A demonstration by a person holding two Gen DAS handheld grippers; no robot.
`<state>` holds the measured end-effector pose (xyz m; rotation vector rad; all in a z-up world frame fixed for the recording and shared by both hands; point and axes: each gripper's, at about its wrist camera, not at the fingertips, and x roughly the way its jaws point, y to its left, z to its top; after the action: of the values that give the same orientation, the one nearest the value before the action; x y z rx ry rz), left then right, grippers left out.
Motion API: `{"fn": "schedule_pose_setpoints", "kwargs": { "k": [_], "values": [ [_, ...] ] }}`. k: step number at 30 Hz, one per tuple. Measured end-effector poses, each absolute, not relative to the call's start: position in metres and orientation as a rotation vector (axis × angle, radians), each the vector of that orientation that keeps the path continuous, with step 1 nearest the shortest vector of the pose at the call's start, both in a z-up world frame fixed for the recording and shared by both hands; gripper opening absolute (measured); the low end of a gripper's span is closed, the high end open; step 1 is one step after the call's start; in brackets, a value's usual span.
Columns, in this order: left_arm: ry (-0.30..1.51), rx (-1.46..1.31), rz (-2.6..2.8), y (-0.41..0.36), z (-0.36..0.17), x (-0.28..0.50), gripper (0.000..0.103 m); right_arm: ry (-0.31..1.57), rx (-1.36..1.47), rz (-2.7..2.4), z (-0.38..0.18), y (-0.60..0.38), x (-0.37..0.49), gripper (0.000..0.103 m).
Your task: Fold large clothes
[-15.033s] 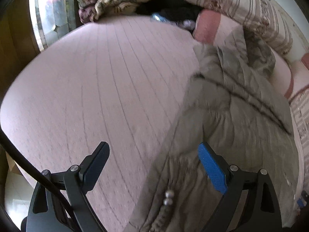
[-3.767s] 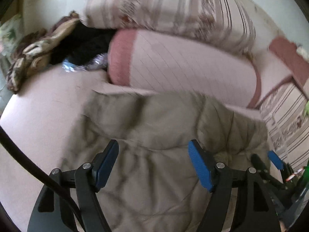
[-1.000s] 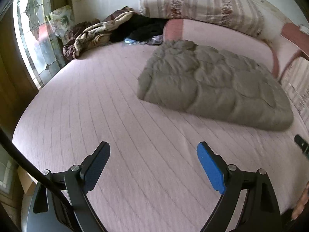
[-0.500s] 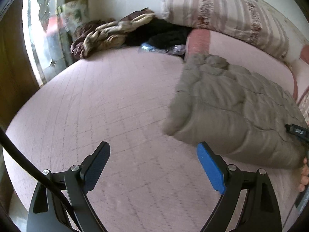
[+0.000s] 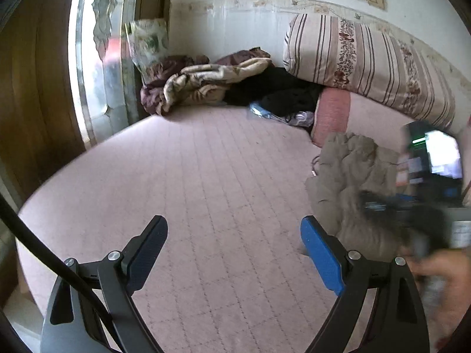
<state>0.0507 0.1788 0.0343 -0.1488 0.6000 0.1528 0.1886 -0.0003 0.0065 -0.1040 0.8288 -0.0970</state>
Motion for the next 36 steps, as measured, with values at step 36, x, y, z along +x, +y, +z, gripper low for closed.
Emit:
{"fn": "schedule_pose_setpoints", "kwargs": {
  "k": [36],
  "values": [
    [0.577, -0.039, -0.055, 0.116, 0.029, 0.028, 0.099, 0.798, 0.136, -0.546, 0.049, -0.290, 0.000, 0.082]
  ]
}}
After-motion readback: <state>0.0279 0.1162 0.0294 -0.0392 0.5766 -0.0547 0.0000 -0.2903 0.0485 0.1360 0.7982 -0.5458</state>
